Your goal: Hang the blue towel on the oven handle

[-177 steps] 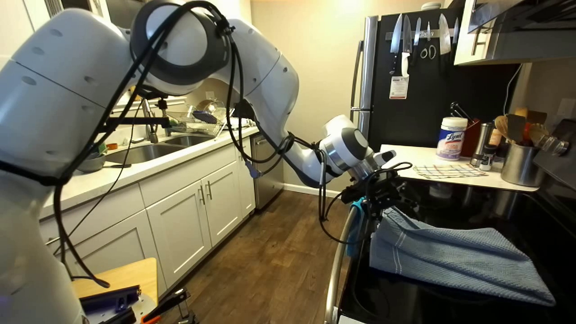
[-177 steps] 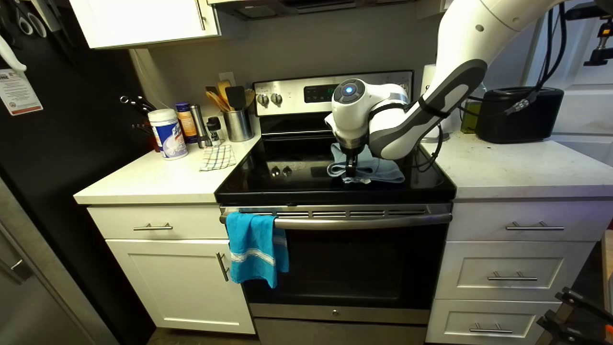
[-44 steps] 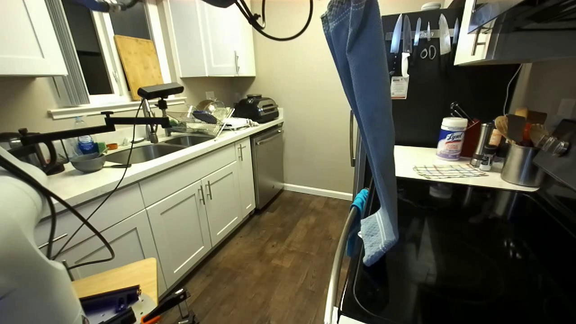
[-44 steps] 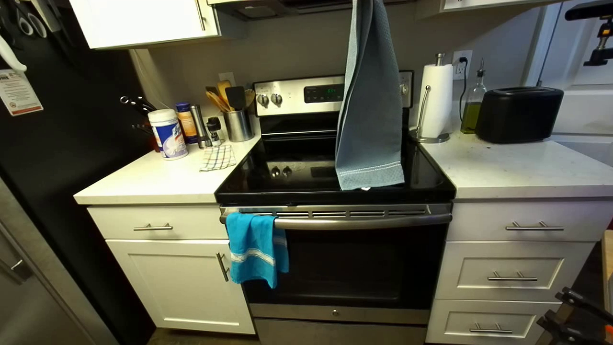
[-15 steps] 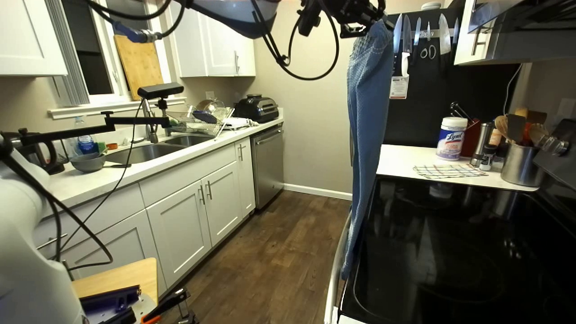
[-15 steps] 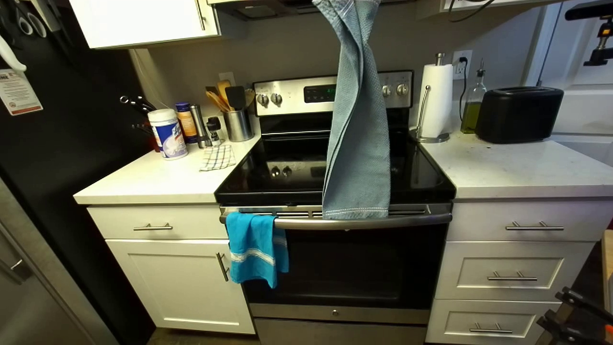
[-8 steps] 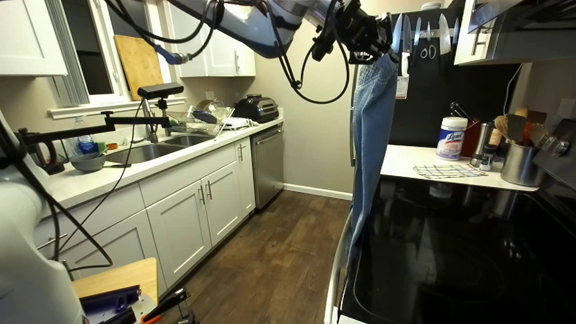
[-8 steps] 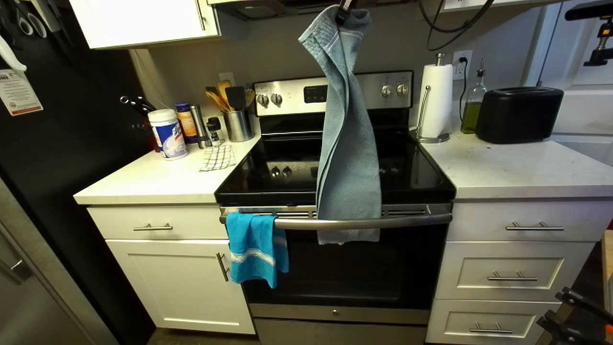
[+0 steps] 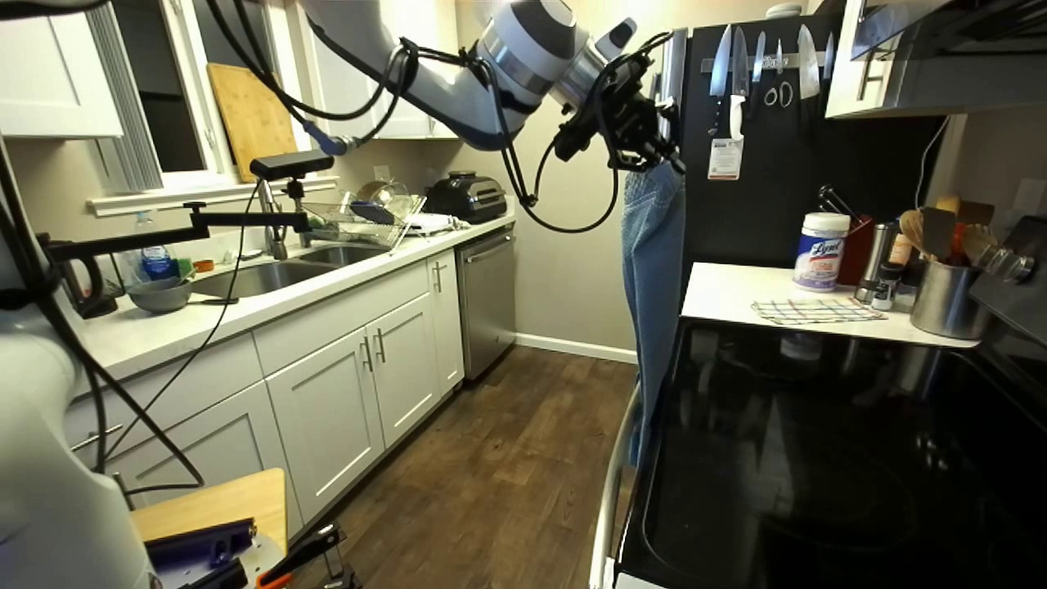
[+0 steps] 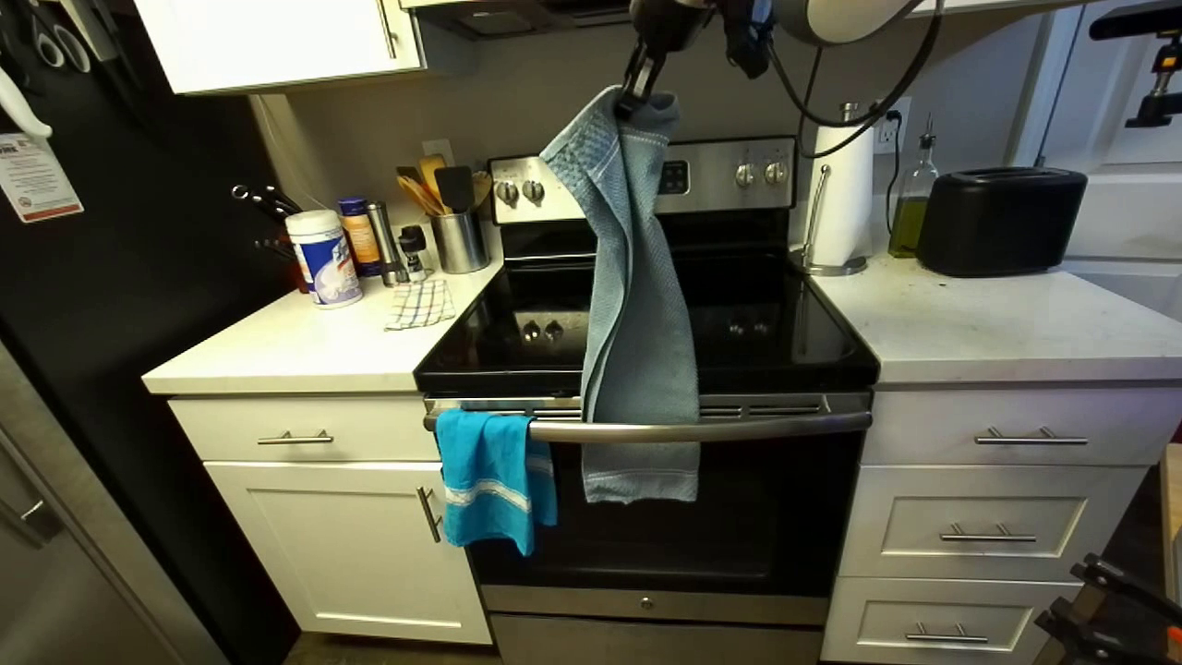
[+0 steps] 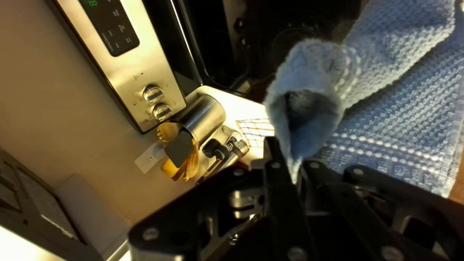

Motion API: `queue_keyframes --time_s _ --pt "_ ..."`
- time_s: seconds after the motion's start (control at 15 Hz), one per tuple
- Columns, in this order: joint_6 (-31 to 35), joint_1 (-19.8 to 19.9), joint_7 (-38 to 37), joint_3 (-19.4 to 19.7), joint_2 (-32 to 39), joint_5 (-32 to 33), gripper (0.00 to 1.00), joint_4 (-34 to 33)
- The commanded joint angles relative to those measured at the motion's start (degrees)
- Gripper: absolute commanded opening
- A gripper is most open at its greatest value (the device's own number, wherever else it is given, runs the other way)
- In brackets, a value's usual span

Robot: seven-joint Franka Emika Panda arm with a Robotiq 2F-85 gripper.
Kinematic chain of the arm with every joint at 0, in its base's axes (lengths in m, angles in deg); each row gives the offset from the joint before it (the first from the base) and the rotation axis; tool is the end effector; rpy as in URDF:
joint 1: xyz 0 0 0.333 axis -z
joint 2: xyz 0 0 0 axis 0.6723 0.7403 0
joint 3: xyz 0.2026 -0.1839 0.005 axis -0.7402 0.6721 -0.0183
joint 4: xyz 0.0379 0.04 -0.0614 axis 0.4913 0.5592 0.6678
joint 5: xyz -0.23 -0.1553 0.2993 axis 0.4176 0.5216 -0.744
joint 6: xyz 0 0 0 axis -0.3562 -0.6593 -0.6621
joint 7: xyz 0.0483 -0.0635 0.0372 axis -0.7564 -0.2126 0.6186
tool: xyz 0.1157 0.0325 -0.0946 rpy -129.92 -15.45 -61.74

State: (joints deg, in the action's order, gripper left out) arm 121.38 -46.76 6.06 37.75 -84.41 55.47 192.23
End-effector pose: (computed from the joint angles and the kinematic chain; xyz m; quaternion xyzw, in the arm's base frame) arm 0.6657 0.0979 0.4782 0.8649 0.2611 0.3450 0.2545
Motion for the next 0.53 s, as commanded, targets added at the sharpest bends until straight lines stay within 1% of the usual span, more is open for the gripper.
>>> queue_keyframes --time_s 0.0,0.2,0.47 --pt "2.2 -0.5 5.5 -0.4 -0.3 -2.4 0.01 3.0" --pt "2.0 -0.8 8.5 -0.6 1.1 -4.4 0.01 3.4" --pt "1.0 -1.6 15.8 -2.1 4.1 -10.3 0.01 3.4"
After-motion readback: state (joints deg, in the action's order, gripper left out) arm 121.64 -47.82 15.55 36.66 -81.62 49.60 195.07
